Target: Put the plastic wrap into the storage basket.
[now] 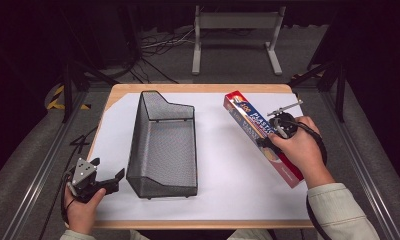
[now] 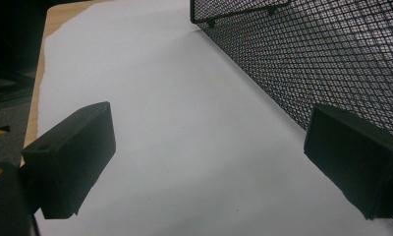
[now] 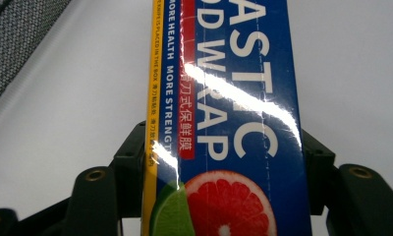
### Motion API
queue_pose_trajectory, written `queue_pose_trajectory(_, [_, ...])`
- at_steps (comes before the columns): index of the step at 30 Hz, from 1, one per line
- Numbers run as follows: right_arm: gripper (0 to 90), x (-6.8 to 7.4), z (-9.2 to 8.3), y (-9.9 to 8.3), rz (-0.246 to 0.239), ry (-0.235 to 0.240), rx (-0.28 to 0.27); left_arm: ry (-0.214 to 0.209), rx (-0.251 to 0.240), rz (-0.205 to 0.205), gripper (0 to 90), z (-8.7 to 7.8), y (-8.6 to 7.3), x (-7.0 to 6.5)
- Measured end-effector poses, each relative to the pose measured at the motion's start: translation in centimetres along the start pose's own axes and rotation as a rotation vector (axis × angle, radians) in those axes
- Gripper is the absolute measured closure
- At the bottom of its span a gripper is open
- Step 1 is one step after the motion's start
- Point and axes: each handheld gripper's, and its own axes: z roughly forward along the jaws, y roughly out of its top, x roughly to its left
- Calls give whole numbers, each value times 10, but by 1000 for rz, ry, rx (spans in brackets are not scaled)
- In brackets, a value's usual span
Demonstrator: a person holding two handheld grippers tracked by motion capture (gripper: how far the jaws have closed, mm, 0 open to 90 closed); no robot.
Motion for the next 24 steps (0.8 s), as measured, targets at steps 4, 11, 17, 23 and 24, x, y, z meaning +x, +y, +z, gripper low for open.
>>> queue_pose_trajectory(4, [398, 11, -7, 2, 18, -4, -11, 0, 0, 0, 61, 0, 0, 0])
queue_pose_trajectory(11, [398, 33, -15, 9, 18, 19, -13, 0, 1, 1, 61, 0, 0, 0])
queue_pose_trajectory(17, [397, 54, -19, 17, 13, 47, -16, -1, -2, 0, 61, 0, 0, 0])
queue_pose_trajectory(23, [397, 74, -23, 26, 24, 78, -14, 1, -1, 2, 61, 0, 0, 0])
queue_pose_trajectory(24, [397, 78, -23, 27, 18, 77, -17, -2, -3, 1, 61, 0, 0, 0])
